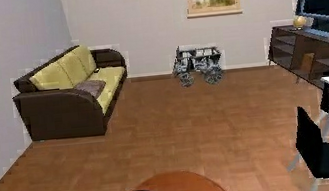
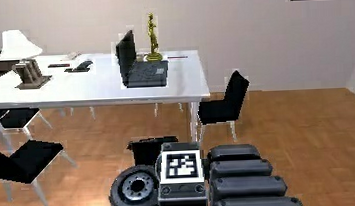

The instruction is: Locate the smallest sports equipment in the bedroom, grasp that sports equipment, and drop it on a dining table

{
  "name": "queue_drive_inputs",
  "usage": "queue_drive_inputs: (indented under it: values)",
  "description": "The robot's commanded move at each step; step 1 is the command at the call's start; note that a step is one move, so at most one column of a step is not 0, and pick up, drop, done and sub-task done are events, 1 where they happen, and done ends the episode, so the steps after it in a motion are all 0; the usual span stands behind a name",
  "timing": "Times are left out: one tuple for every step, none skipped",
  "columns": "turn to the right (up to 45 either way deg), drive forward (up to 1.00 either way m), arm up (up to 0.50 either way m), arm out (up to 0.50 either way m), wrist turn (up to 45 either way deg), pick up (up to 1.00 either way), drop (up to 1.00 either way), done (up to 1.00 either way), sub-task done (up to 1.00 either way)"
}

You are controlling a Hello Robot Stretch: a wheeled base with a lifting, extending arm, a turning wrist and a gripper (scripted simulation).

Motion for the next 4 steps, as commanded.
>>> queue_drive_inputs:
  values:
    - [30.0,0.00,0.00,0.00,0.0,0.00,0.00,0.00,0.00]
    - [0.0,0.70,0.00,0.00,0.0,0.00,0.00,0.00,0.00]
    - [45.0,0.00,0.00,0.00,0.0,0.00,0.00,0.00,0.00]
    - [18.0,0.00,0.00,0.00,0.0,0.00,0.00,0.00,0.00]
